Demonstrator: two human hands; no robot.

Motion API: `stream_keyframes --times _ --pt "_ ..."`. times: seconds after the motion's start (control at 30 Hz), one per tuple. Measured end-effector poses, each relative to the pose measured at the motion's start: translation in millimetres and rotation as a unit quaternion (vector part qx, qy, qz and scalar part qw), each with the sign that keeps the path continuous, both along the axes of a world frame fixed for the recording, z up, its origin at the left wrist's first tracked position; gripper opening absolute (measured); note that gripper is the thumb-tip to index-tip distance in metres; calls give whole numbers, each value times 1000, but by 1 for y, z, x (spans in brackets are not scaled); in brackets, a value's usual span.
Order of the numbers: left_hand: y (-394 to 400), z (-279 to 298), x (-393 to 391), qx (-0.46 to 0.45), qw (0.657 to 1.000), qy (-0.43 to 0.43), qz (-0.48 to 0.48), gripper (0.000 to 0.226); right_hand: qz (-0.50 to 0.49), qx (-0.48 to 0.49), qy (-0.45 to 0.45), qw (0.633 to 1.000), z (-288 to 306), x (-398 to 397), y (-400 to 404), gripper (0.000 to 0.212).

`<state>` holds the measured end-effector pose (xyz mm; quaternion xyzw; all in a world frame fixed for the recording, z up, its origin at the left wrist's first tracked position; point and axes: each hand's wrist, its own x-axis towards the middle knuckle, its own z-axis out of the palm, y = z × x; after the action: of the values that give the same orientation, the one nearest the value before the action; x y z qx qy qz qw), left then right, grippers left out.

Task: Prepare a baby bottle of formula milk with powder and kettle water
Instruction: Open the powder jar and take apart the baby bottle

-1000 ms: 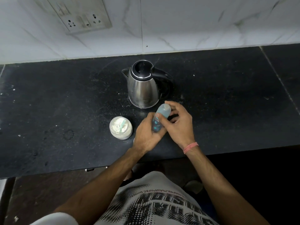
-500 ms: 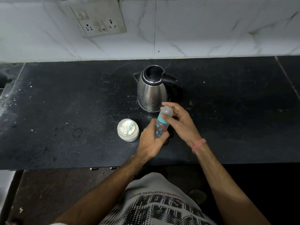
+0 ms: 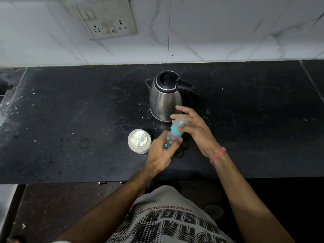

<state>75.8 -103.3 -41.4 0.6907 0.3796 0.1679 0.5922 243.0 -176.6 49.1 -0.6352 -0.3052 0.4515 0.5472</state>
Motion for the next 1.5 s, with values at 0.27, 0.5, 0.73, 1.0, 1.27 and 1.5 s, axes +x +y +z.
stream_keyframes --times 0.27,0.5,0.73,1.0,1.27,1.5 --pt "-2 8 1 1 1000 -12 12 50 -30 27 54 998 0 2 1 49" --pt "-3 14 1 -13 999 -33 16 48 -37 18 53 998 -4 2 -2 38" --pt "-5 18 3 -59 997 -48 25 51 -38 11 43 998 -3 2 -3 39" --pt "-6 19 8 -116 989 -42 79 53 -95 -4 42 995 -12 -1 -7 33" --pt "-7 30 20 -132 984 -71 98 32 -111 -44 0 993 -24 4 -17 38" --pt "-8 32 27 -82 990 -54 102 38 -106 -61 -28 992 -32 4 -25 44"
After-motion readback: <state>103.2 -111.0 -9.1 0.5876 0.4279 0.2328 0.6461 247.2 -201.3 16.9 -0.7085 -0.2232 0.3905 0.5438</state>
